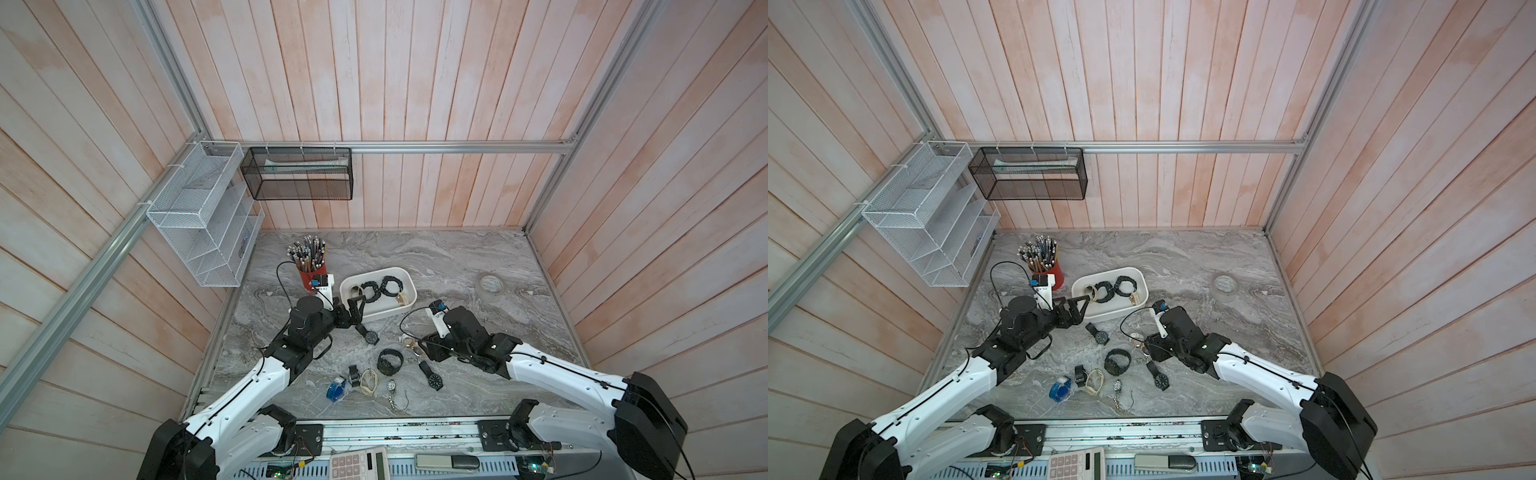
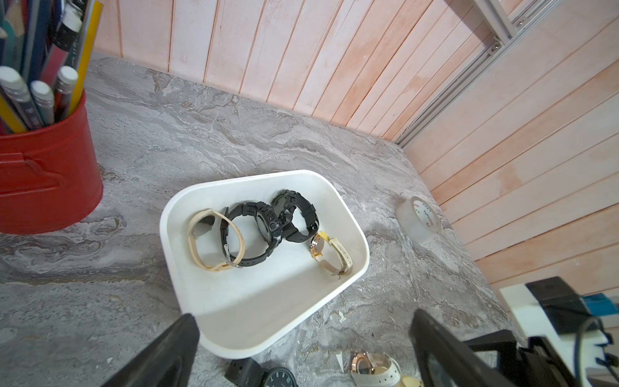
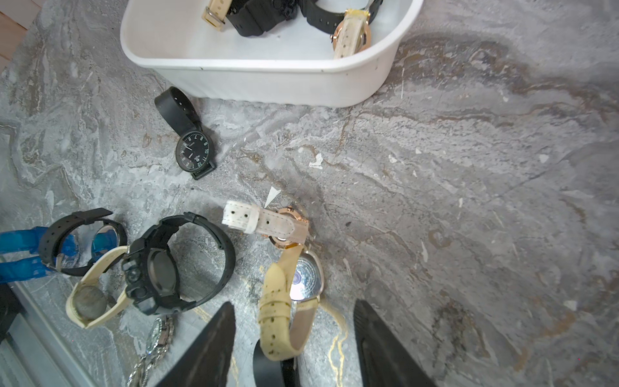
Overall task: Put the watch into the storage box
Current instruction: Pick up the watch at the center of the board.
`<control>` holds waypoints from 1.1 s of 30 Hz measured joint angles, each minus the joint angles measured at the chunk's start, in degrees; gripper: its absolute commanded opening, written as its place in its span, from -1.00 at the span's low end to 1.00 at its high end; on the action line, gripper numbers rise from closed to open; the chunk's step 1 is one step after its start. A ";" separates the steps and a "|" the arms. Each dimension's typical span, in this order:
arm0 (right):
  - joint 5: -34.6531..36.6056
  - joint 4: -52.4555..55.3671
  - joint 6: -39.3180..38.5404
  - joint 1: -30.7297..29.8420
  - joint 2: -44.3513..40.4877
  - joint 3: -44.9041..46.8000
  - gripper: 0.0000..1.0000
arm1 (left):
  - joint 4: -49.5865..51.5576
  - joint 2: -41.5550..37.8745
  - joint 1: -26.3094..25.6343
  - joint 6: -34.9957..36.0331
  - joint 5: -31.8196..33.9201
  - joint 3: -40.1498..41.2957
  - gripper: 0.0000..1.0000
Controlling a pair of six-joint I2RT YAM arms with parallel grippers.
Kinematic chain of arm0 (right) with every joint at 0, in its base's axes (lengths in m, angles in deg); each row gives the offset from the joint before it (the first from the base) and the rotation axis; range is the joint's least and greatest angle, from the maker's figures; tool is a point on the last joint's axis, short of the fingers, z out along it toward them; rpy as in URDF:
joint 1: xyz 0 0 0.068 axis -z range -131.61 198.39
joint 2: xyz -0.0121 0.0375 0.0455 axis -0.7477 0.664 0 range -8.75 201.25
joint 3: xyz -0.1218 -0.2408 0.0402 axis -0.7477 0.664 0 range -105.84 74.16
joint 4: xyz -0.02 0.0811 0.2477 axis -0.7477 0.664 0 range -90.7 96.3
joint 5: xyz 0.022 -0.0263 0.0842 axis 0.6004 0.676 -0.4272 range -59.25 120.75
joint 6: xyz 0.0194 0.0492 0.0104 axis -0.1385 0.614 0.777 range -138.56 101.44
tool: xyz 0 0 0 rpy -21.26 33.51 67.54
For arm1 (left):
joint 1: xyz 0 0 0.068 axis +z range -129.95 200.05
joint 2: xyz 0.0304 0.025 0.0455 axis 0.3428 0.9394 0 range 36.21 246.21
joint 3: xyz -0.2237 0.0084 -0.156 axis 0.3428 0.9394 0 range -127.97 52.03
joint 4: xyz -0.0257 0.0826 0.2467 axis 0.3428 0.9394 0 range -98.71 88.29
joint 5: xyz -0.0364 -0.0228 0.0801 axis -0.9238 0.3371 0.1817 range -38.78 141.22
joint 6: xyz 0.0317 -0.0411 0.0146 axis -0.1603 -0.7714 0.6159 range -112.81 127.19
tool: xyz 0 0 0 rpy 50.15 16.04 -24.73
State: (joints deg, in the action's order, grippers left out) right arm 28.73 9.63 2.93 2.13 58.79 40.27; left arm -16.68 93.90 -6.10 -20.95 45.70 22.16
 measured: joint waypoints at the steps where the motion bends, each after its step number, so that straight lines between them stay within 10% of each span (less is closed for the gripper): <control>1: 0.00 0.02 -0.02 -0.26 0.55 0.02 0.04 | 0.00 0.00 0.00 0.00 0.00 0.00 0.99; 16: 1.97 -0.85 -0.66 -1.36 5.44 -0.15 -0.65 | 0.15 0.00 0.00 -0.42 0.04 0.02 0.99; 33: 11.63 6.82 -1.01 -1.70 0.74 -6.29 -0.76 | 0.31 0.00 0.00 -0.42 1.09 0.02 0.99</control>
State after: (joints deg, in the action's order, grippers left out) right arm 40.36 16.45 1.93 0.43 59.54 33.98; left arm -16.37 93.90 -6.10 -21.37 46.80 22.18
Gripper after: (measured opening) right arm 0.144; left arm 0.996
